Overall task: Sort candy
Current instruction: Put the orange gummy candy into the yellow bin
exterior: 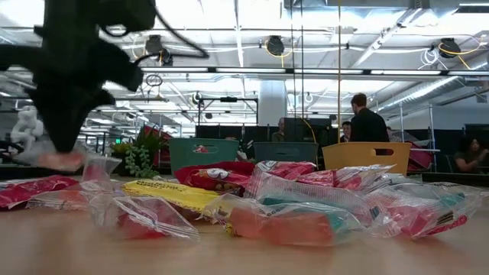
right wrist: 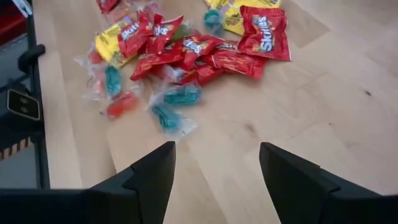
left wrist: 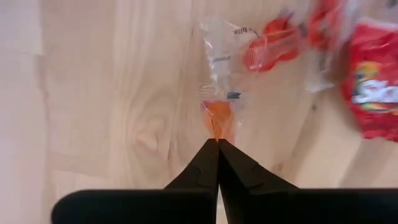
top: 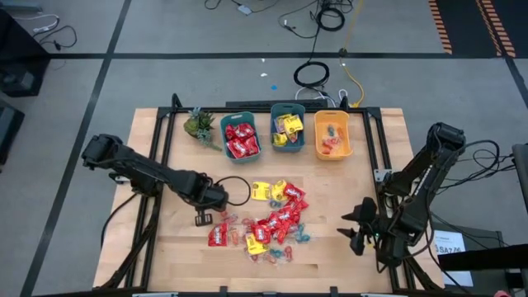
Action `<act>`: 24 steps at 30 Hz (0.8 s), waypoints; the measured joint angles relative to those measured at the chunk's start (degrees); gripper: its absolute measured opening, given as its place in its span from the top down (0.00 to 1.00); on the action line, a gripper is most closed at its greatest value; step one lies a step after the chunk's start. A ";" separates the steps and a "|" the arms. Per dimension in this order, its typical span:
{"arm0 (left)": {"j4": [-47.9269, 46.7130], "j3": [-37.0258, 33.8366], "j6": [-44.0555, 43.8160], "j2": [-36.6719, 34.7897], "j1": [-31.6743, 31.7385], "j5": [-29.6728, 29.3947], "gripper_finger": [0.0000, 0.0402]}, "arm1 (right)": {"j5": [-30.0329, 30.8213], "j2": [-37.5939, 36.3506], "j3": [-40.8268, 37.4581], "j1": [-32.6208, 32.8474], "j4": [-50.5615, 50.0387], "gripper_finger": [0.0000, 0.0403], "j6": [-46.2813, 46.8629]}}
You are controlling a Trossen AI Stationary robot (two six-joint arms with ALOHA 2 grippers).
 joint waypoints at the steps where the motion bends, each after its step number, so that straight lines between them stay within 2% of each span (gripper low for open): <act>1: -1.20 1.37 0.00 0.00 0.00 -0.35 0.98 | 0.01 0.09 -0.18 0.30 0.05 0.44 0.03; 7: -8.68 11.26 -0.02 -0.02 0.00 -3.67 0.99 | -0.14 0.11 -4.88 0.66 6.08 0.44 1.73; 12: -9.09 19.27 -1.60 -0.07 0.77 -4.75 0.99 | -0.06 0.11 -9.45 0.62 16.36 0.44 0.95; 16: -9.05 25.36 -4.93 1.06 4.89 -5.86 1.00 | -0.01 0.13 -10.91 0.60 20.10 0.44 -0.41; 19: -8.18 30.67 -2.26 4.02 8.95 -5.94 1.00 | 0.03 0.13 -10.91 0.58 20.09 0.44 -0.66; 24: -4.34 42.56 8.90 13.62 15.59 -5.32 1.00 | 0.16 0.13 -10.91 0.58 20.08 0.44 -0.66</act>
